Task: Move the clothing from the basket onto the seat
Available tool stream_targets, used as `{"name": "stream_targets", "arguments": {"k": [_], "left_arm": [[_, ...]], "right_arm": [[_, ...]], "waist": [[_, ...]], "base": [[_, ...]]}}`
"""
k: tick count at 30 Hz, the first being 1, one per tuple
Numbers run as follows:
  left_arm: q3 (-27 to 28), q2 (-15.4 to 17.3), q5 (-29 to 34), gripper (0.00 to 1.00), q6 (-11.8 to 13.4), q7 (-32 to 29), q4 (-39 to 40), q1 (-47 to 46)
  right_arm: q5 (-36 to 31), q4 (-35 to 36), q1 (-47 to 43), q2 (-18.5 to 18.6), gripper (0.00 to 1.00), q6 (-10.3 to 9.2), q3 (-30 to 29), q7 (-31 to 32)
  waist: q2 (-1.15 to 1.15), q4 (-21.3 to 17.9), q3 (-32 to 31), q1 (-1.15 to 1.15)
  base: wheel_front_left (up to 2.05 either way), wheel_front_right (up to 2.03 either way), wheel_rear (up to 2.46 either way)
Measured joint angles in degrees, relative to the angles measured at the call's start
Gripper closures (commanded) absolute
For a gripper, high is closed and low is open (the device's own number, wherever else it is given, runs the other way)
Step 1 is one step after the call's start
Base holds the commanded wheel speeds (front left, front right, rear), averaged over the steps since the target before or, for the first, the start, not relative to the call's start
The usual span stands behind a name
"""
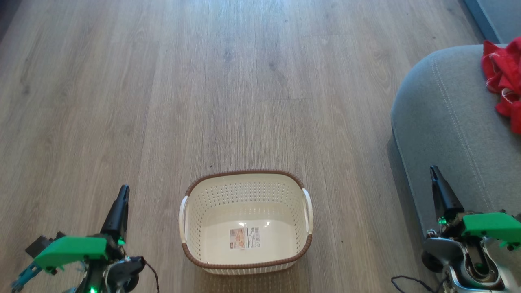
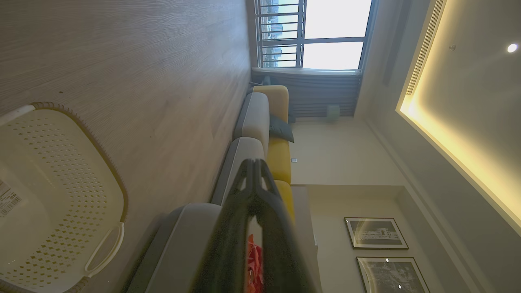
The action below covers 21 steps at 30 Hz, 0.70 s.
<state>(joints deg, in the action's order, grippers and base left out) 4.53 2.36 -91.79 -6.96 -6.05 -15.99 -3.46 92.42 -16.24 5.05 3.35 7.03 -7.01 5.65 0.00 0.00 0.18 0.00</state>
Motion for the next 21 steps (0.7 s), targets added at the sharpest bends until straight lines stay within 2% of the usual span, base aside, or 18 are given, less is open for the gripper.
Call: {"name": "stream_targets", "arguments": {"k": [21], "left_arm": [[0.0,0.0,0.0,1.00,0.0,0.0,0.0,0.0]], "right_arm": [[0.0,0.0,0.0,-0.1,1.00,0.00,-0.1,0.2]], "waist": [[0.00,0.0,0.0,0.00]], "base": [[0.00,0.00,0.00]]}}
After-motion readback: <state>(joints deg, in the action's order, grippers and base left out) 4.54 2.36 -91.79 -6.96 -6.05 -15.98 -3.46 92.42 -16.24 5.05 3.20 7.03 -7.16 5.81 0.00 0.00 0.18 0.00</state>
